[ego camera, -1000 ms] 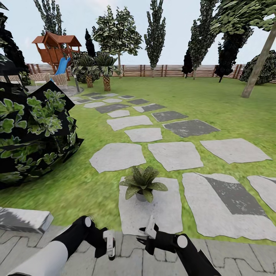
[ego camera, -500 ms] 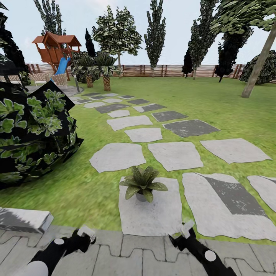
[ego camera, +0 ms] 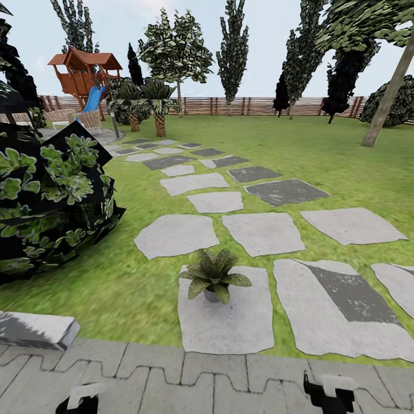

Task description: Pick up the pesticide atomizer in the garden and spray insectifuge to fully cover both potted plants in the garden.

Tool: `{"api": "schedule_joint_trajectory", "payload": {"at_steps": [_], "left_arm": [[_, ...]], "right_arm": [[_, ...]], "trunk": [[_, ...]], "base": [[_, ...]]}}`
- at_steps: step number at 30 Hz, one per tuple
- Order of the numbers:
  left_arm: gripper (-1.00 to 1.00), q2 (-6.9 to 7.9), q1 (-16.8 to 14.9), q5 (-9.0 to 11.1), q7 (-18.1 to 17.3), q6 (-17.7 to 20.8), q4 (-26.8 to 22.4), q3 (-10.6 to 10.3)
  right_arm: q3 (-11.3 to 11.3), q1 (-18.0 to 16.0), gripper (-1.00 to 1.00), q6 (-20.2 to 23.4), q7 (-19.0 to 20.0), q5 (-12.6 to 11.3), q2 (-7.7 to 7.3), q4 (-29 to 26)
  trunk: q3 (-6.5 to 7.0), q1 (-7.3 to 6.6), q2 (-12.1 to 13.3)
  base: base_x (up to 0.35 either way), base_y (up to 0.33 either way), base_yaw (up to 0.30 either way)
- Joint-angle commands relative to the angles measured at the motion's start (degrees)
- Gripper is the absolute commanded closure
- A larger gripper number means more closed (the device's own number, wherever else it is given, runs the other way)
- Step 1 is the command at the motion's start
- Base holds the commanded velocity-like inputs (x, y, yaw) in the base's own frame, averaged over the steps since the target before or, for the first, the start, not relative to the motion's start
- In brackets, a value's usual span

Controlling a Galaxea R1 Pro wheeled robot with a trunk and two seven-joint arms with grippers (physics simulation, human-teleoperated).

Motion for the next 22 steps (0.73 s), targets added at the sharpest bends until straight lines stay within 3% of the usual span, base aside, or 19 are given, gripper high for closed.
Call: {"api": "schedule_joint_trajectory", "payload": {"at_steps": [1,8,14,22], "left_arm": [[1.0,-0.03,0.1,-0.1,0.3,-0.2,0.1,0.4],[1.0,-0.13,0.2,-0.2,1.1,-0.3,0.4,0.4],[1.0,-0.14,0.2,-0.1,1.2,-0.3,0.3,0.5],[1.0,-0.15,0.2,0.0,1.1,-0.3,0.2,0.4]], "right_arm": [[-0.3,0.0,-1.0,-0.2,-0.4,0.6,0.14,0.5],[-0.2,0.0,-1.0,0.2,-0.2,0.8,0.9,4.5],[-0.2,2.1,-1.0,1.1,-0.2,0.8,2.77,5.7],[-0.2,2.2,-1.0,1.1,-0.2,0.8,2.97,5.7]], "trunk": [[-0.05,-0.01,0.0],[-0.05,-0.01,0.0],[-0.05,-0.01,0.0],[-0.05,-0.01,0.0]], "base": [[0.0,0.0,0.0],[0.0,0.0,0.0],[0.0,0.0,0.0],[0.0,0.0,0.0]]}}
